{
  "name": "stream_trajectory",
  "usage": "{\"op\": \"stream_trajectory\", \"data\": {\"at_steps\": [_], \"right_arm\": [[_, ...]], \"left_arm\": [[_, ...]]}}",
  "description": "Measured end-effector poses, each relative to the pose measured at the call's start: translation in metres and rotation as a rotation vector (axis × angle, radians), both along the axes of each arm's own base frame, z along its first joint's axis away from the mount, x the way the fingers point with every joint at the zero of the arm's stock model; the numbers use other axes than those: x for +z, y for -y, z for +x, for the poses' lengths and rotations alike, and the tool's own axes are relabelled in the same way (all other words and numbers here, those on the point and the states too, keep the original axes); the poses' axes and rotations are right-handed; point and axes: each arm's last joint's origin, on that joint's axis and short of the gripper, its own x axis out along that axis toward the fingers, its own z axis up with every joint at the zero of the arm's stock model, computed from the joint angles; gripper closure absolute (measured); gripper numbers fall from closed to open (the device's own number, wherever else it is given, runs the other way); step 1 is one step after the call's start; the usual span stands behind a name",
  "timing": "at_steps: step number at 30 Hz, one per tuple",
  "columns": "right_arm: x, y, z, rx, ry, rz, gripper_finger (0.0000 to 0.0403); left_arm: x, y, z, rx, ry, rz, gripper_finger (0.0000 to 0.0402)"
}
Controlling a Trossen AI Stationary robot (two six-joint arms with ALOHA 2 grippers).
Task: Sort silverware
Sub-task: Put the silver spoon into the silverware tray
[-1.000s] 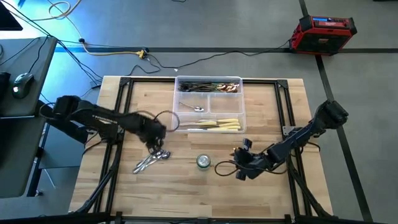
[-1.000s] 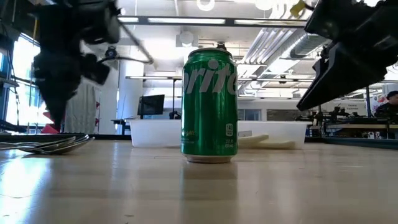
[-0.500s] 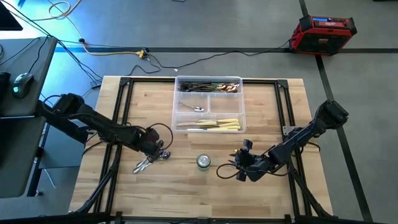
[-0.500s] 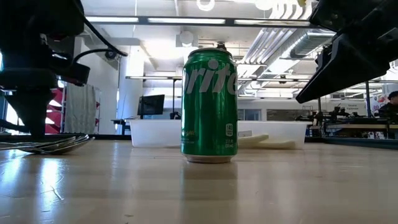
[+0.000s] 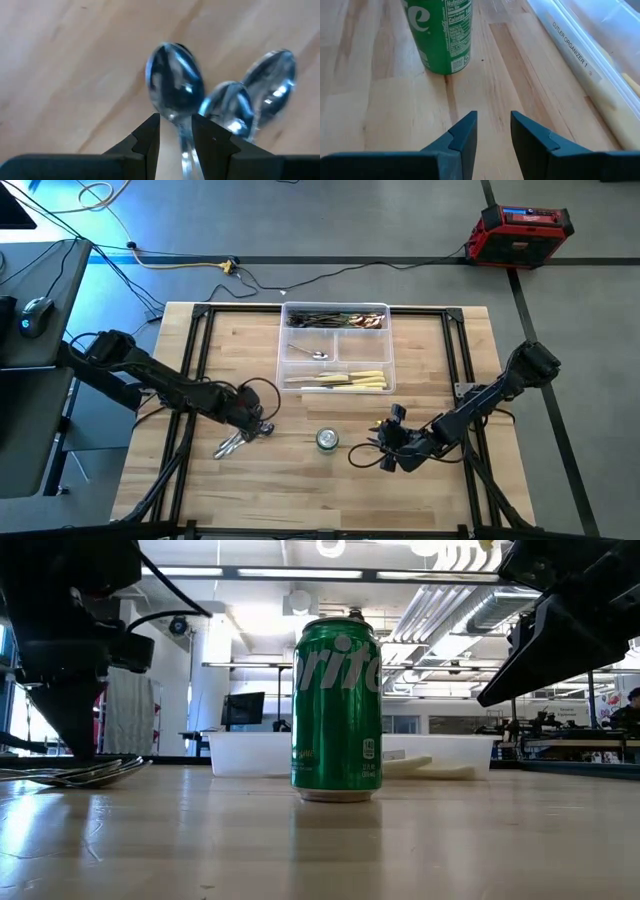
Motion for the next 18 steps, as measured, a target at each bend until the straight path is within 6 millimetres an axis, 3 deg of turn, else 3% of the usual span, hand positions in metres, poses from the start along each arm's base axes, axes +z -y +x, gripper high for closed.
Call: {"op": "stream_trajectory", "data": {"at_steps": [11, 18], "right_arm": [[0.000, 0.000, 0.000, 0.005, -0.008, 0.002, 0.0300], [0.000, 0.000, 0.000, 0.005, -0.009, 0.002, 0.0300]], "left_arm": [[-0.001, -0.003, -0.004, 0.007, -0.063, -0.014, 0.0309], [-0.021, -0.013, -0.014, 0.039, -0.074, -0.013, 0.0309]]}}
